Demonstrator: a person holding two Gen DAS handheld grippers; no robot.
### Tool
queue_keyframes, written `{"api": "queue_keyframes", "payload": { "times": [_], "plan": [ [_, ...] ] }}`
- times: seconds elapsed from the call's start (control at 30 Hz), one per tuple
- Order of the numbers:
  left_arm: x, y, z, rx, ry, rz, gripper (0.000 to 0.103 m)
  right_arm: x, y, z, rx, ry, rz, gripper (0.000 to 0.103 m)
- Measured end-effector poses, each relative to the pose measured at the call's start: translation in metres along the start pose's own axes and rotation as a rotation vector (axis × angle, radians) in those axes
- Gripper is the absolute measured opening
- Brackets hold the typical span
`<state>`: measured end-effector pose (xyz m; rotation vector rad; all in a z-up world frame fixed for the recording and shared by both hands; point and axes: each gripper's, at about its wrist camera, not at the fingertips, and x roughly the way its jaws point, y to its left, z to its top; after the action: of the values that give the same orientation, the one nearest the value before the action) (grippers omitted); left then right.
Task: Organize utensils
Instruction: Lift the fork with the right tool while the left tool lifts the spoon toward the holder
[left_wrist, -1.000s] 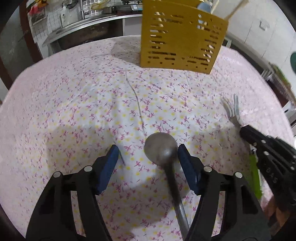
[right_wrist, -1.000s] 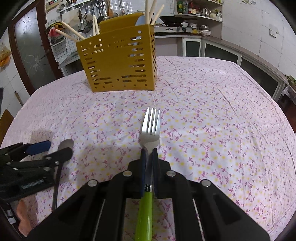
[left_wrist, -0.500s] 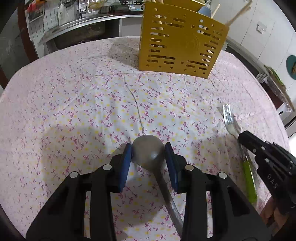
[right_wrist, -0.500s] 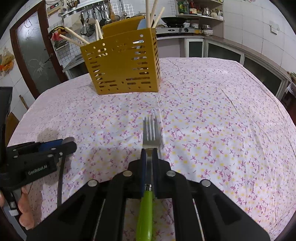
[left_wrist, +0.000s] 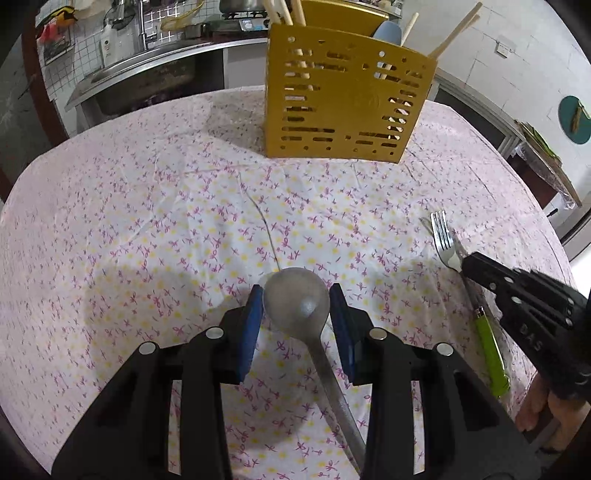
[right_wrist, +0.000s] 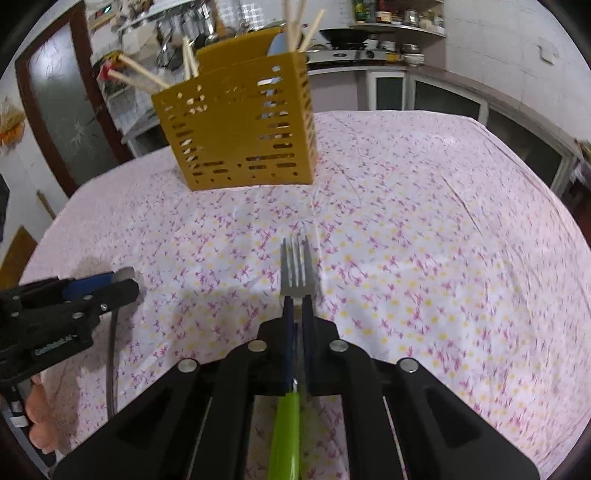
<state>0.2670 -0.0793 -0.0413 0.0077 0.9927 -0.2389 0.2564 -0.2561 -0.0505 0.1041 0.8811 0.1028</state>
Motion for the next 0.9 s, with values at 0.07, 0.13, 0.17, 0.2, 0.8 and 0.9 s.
{"api": "queue_keyframes", "payload": {
  "times": [0.07,0.13,0.17,0.2,0.8,0.9],
  "plan": [
    [-0.001,0.000,0.001,0.007,0.001,-0.004,0.035,0.003,0.002,0.005,-0.011,-0.002,-0.011,0.006],
    [-0.002,0.001,0.002,0.014,0.000,-0.010,0.035,0.007,0.003,0.010,-0.023,0.005,-0.048,0.006],
    [-0.002,0.001,0.002,0.017,0.000,-0.012,0.035,0.010,0.002,0.012,-0.023,0.017,-0.048,0.006],
    [-0.001,0.001,0.003,0.019,-0.001,-0.014,0.035,0.014,0.001,0.014,-0.018,0.028,-0.054,0.006],
    [0.015,0.014,-0.001,-0.016,0.025,-0.054,0.035,0.035,0.011,0.031,-0.005,0.078,-0.143,0.037],
    [0.015,0.013,-0.001,-0.012,0.023,-0.049,0.035,0.037,0.009,0.036,-0.011,0.099,-0.148,0.023]
  ]
}}
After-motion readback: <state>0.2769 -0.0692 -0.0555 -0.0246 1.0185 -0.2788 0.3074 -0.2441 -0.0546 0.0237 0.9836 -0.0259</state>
